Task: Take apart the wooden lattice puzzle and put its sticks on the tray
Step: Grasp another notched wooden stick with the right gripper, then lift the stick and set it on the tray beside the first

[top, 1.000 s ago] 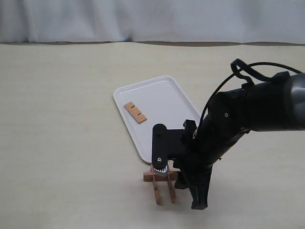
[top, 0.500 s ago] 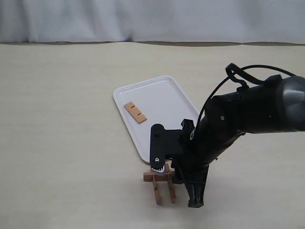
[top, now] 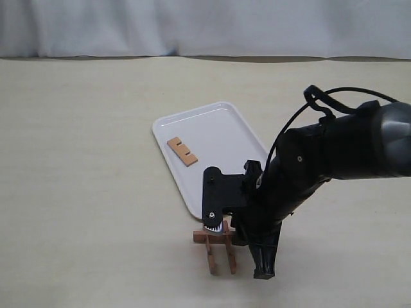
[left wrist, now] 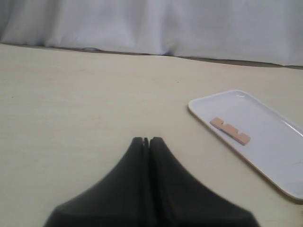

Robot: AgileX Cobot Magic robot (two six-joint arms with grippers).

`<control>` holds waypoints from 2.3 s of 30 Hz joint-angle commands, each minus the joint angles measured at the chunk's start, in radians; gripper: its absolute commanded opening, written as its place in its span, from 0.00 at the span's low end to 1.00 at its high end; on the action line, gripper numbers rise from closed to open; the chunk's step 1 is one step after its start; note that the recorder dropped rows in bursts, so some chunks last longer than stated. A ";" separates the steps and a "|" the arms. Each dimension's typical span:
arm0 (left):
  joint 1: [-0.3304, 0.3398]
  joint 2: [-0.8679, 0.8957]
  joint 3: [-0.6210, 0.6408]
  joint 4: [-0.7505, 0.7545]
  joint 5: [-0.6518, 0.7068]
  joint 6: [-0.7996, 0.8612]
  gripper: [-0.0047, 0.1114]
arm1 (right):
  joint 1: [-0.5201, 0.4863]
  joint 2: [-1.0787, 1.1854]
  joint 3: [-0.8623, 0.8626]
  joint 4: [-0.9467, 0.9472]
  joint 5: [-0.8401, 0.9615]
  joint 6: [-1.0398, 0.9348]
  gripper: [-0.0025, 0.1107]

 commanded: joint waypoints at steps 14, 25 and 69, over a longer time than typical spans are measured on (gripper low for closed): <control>-0.009 -0.001 0.004 -0.002 -0.010 0.000 0.04 | 0.000 0.011 0.003 -0.033 -0.026 -0.009 0.20; -0.009 -0.001 0.004 -0.002 -0.010 0.000 0.04 | 0.000 -0.118 0.003 -0.076 -0.017 0.028 0.06; -0.009 -0.001 0.004 -0.002 -0.010 0.000 0.04 | -0.137 -0.059 -0.078 -0.160 -0.362 0.914 0.53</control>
